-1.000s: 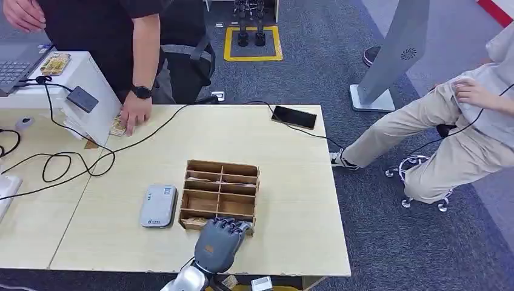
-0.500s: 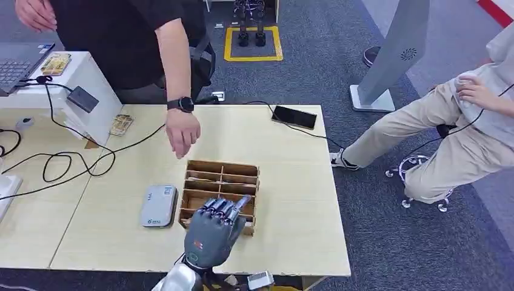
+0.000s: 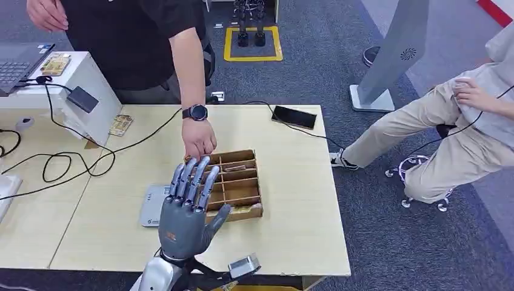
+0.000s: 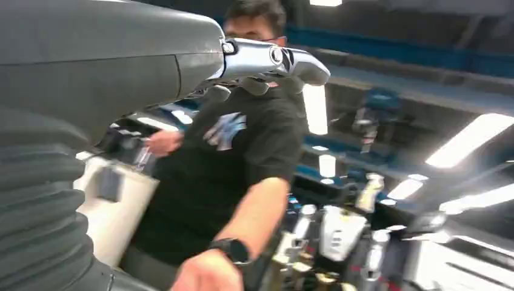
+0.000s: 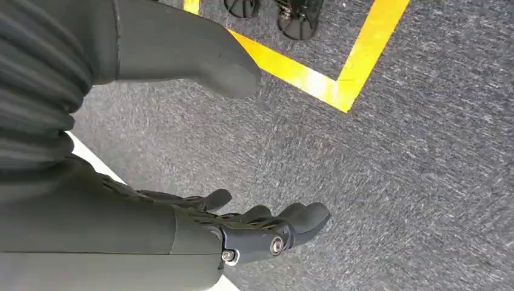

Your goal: Pass the card to the sensor for recognition and then transmit it.

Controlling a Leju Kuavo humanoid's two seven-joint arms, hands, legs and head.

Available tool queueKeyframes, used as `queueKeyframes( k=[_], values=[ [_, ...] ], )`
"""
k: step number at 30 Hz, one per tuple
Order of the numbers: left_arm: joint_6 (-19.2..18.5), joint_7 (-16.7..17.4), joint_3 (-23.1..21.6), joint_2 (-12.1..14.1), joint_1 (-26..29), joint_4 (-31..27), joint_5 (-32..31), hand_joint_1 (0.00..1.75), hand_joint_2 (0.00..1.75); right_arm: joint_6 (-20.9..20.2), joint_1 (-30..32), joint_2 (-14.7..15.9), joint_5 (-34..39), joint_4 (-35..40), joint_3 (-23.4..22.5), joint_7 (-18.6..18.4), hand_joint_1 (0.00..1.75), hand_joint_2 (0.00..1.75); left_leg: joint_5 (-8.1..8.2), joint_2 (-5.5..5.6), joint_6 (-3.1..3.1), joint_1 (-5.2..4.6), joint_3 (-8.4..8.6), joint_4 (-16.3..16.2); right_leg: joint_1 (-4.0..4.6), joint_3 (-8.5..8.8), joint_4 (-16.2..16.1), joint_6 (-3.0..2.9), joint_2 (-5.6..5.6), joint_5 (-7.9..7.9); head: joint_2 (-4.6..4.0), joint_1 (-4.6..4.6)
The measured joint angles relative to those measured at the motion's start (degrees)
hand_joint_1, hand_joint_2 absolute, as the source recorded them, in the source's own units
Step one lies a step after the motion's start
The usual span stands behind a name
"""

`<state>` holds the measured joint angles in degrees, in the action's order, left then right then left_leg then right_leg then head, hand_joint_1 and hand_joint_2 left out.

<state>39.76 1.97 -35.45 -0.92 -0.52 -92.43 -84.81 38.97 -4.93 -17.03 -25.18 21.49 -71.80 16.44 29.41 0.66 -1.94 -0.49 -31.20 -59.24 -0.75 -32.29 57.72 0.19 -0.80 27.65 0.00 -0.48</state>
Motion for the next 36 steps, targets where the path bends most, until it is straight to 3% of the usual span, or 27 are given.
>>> queueKeyframes(
  k=[18,22,30,36],
  values=[
    [0.0,0.08,-1.13,1.38,-0.54,2.92,-0.02,0.0,1.75,0.11,0.06,0.22,1.29,-0.37,2.82,-0.9,0.0,1.75,0.0,-0.01,0.0,-0.01,0.01,0.0,-0.01,0.0,0.0,0.0,-0.01,0.0,0.0,0.0],
    [0.0,3.08,-3.22,1.57,-1.27,6.41,-0.02,0.0,1.75,0.15,0.06,0.28,1.35,-0.39,2.82,-0.94,0.0,1.75,0.0,0.0,0.0,-0.01,0.01,0.0,-0.01,0.0,0.0,0.0,-0.01,0.0,0.0,0.02],
    [0.0,0.39,-3.85,-1.68,0.05,14.78,0.07,0.0,1.75,0.52,0.48,0.28,0.22,0.2,2.67,-2.1,0.0,1.75,0.01,0.0,0.0,-0.01,0.0,0.0,-0.01,-0.01,-0.01,0.0,-0.02,0.0,0.0,0.02],
    [0.0,7.33,-4.65,-1.7,-1.05,20.1,-0.02,0.0,1.75,0.55,0.53,0.28,-0.61,0.52,2.34,-2.16,0.0,1.75,0.0,-0.01,0.0,-0.01,0.02,0.0,0.0,-0.01,-0.01,0.0,-0.01,0.0,0.0,0.02]
  ],
)
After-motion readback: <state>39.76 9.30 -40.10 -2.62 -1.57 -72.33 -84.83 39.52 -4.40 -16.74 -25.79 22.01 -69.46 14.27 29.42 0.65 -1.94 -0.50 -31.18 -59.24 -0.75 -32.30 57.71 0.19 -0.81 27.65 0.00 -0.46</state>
